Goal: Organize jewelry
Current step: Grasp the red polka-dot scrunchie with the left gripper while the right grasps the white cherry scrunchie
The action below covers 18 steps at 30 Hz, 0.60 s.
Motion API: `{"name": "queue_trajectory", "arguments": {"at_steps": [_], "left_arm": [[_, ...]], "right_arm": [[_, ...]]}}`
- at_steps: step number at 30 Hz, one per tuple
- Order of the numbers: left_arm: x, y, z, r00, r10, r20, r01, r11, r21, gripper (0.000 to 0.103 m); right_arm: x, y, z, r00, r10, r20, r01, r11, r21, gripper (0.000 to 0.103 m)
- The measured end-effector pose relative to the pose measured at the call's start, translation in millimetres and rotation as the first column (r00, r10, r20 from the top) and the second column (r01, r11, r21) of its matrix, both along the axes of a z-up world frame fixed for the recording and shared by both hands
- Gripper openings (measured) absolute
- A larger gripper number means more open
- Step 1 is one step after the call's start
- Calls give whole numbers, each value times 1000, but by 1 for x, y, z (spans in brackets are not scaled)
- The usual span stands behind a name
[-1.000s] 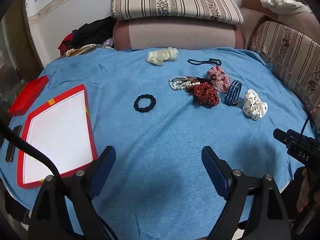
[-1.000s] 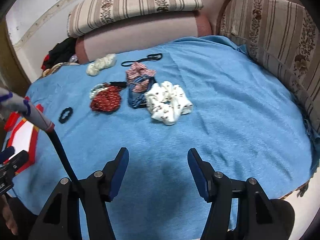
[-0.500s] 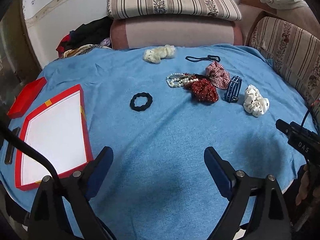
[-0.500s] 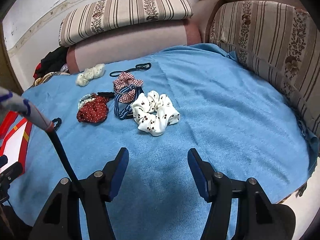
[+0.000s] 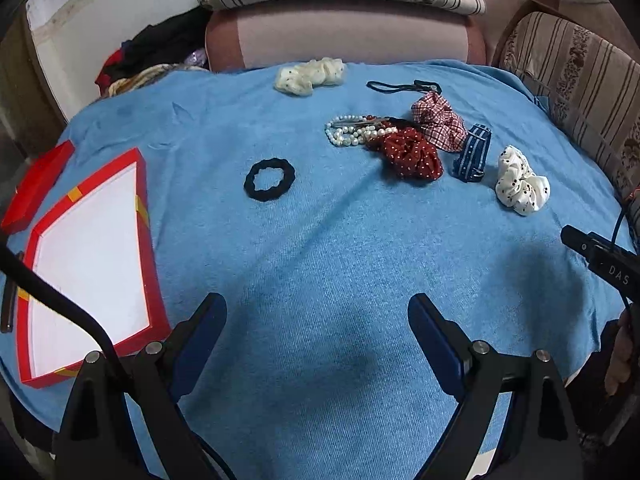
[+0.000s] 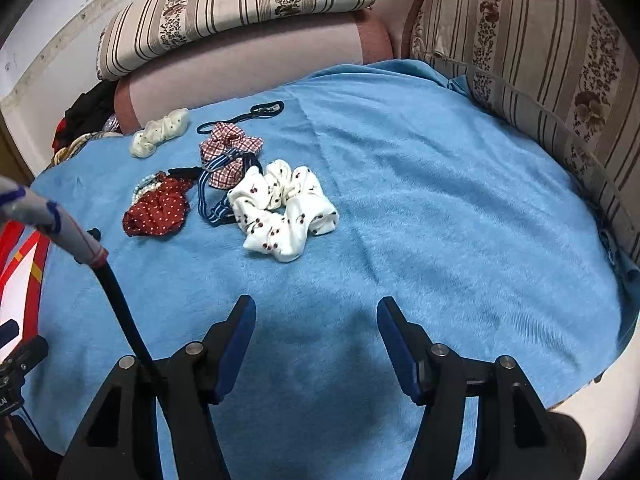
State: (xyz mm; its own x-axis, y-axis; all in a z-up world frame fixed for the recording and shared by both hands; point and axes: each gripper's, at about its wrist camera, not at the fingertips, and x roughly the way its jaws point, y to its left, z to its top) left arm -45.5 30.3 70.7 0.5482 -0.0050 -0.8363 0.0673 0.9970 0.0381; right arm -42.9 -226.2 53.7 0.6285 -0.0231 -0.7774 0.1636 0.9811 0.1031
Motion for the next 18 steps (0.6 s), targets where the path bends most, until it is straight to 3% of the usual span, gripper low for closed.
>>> {"name": "queue_trajectory", "arguments": {"at_steps": [4,8,18], "left_arm": [[13,5,-2,1000,-14,-2,14,999,-37,91],[32,2,-2,999,-50,-16,49,995,-89,74],[107,-28,-14,992,-116,-55,99,963,-249,74]], "right_arm": [[8,-3,2,999,38,14,-38,999,6,63],[20,-2,3,996,79,30,-79,997,13,62],[49,-1,-9,987,159,31,-161,986,49,62]]}}
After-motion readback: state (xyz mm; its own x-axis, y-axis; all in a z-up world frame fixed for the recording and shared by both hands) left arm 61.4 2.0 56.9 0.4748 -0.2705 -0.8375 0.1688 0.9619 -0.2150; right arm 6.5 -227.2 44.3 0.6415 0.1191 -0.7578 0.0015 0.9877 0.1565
